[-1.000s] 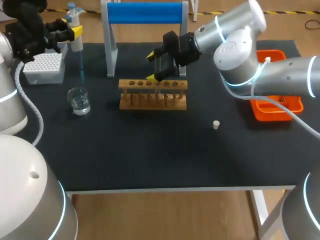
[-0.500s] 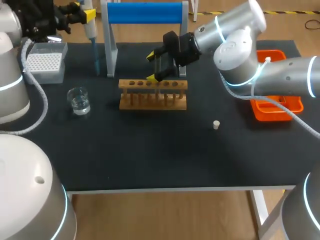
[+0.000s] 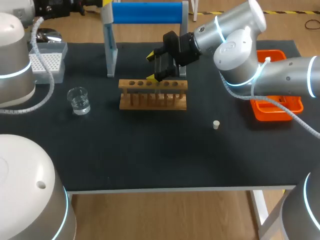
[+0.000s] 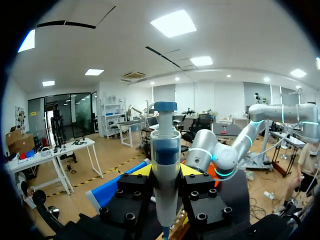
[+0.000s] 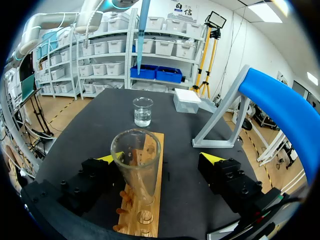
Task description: Invert the test tube, pick up the pipette, mount the tip to pipette, aspirate from beaker and dispense into the tube, eject the tip, return the pipette, and cap with the stopper.
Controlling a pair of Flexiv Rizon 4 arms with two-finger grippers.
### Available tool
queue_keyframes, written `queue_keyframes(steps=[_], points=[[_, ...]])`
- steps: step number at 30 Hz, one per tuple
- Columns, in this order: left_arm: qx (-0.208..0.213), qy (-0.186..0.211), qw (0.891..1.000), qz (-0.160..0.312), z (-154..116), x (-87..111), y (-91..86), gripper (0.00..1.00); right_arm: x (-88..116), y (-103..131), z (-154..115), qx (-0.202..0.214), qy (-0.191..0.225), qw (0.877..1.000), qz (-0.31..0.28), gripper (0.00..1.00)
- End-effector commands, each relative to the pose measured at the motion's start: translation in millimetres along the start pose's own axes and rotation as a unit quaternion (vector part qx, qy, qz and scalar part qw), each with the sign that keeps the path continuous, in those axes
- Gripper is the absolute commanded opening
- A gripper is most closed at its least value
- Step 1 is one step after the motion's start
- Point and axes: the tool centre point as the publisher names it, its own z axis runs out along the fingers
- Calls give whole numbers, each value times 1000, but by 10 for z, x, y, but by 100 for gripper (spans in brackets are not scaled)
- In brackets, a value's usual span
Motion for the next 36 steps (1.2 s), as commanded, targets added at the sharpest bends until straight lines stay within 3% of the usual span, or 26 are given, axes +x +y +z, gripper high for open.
queue_keyframes(steps=[1,18,36], points=[[3,9,1000,-2,203,-48,-111,0,-7,6,-9,2,2,1000,0,100],[26,58,998,-3,754,188,-438,0,-7,6,-9,2,2,1000,0,100],[24,83,996,-8,1036,238,-390,0,-7,6,-9,2,2,1000,0,100]])
